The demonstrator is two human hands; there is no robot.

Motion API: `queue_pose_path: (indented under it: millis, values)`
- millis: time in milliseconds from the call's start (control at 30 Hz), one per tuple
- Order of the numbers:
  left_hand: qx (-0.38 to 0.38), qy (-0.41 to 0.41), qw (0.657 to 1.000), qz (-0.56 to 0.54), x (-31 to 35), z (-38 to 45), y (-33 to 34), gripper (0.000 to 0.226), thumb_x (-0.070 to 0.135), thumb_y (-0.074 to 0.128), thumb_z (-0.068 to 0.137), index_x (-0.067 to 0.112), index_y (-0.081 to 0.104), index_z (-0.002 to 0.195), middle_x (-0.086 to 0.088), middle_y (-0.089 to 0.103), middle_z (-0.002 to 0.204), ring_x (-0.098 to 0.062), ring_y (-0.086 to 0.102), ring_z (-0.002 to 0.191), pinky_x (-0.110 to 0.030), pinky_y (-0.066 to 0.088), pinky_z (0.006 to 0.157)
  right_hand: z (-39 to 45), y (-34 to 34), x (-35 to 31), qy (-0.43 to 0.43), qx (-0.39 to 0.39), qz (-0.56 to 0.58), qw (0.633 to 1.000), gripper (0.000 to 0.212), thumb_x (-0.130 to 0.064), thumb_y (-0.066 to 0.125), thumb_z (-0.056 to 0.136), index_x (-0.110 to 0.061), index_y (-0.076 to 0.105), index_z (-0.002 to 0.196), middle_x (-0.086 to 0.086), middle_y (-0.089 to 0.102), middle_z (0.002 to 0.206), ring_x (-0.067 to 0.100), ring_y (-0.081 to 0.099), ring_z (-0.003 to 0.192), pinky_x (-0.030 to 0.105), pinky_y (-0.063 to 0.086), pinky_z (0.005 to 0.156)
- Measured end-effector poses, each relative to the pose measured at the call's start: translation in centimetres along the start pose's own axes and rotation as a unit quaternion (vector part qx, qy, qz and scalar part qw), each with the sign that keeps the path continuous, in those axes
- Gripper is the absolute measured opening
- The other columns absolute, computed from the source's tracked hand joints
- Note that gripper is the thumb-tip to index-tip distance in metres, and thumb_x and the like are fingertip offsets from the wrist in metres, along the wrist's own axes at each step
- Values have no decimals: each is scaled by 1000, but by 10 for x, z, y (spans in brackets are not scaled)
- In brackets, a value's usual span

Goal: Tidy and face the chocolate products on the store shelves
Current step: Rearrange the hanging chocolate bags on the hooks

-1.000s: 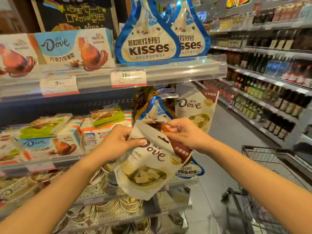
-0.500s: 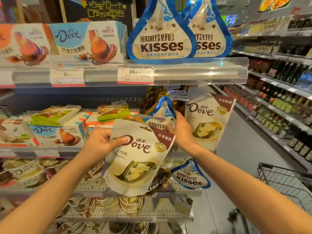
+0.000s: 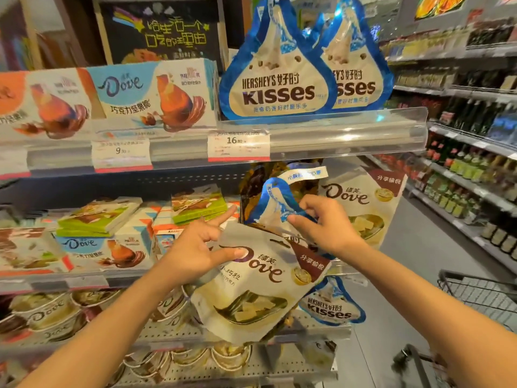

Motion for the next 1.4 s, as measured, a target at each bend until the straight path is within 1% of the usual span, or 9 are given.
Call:
queue_pose_path:
  millis: [100, 267, 467, 667, 900, 1033, 1233, 1333, 1400]
  values:
    - [-51, 28, 998, -34, 15, 4, 9, 16, 8, 75, 69, 16, 76, 82, 34, 65, 88, 17, 53, 106, -3, 38, 87, -1, 3, -12, -9, -48, 36, 998, 26, -22, 67, 84, -19, 50, 65, 7, 57, 61, 21, 52, 61, 42, 45, 59]
    - [-29, 15, 998, -63, 10, 4, 6, 21, 19, 75, 64, 7, 76, 82, 5, 74, 87, -15, 71, 86, -29, 57, 75, -2, 9, -32, -68, -115, 117, 984, 24, -22, 69, 81, -8, 55, 69, 0, 58, 63, 8, 50, 60, 26, 40, 55]
    - [31, -12, 994, -102, 0, -3, -6, 16, -2, 71, 73, 11, 74, 82, 6, 74, 82, -7, 70, 80, -16, 54, 65, -7, 9, -26, -71, -80, 149, 983, 26, -7, 72, 78, -17, 57, 98, 2, 63, 103, 10, 63, 93, 25, 53, 79]
    - [117, -43, 979, -161, -12, -8, -22, 23, -5, 69, 74, 17, 75, 74, 3, 74, 79, -11, 71, 78, -17, 54, 61, -18, 10, -21, -118, -67, 70, 988, 30, -25, 78, 71, -26, 63, 97, -15, 65, 93, 4, 61, 87, 16, 49, 75]
    - [56, -17, 989, -133, -15, -16, -22, 18, 18, 72, 68, 30, 76, 82, 2, 74, 91, -10, 70, 90, -20, 56, 72, -14, 42, -18, -97, -102, 14, 990, 20, -27, 65, 79, -7, 68, 82, -2, 67, 81, 3, 59, 79, 25, 49, 74]
    - [29, -30, 991, -130, -23, -19, -22, 31, 42, 84, 59, 24, 77, 84, -2, 74, 94, -13, 70, 91, -22, 56, 71, -18, 50, -13, -42, -120, 66, 990, 17, 1, 62, 83, 15, 64, 74, 22, 65, 74, 11, 55, 67, 27, 46, 61]
    - [102, -46, 986, -124, -31, -24, -48, 4, 18, 78, 71, 19, 78, 75, -1, 75, 87, -12, 71, 84, -18, 55, 65, -11, 19, -3, -13, -80, 48, 996, 16, -16, 54, 93, -8, 65, 85, 7, 70, 82, 18, 67, 77, 36, 55, 69]
    - [136, -88, 979, -123, -43, -28, -60, 19, 0, 69, 74, 18, 75, 78, 1, 75, 82, -11, 71, 77, -19, 55, 56, -5, -3, 16, 39, -36, 1, 999, 11, -13, 50, 94, -16, 61, 93, -1, 67, 90, 13, 65, 84, 24, 54, 70]
    - [152, -107, 977, -106, -47, -32, -64, 16, 0, 69, 75, 15, 73, 80, 4, 74, 78, -8, 71, 74, -18, 54, 52, 0, -9, 27, 34, 14, -29, 999, 13, -10, 49, 94, -11, 61, 99, 5, 66, 94, 19, 62, 89, 32, 52, 77]
Point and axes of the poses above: each hand's wrist, its own z-axis towards the middle knuckle, its own y-axis out of the palm, x = y × z, the point moved 5 cm from there along z, towards the middle knuckle
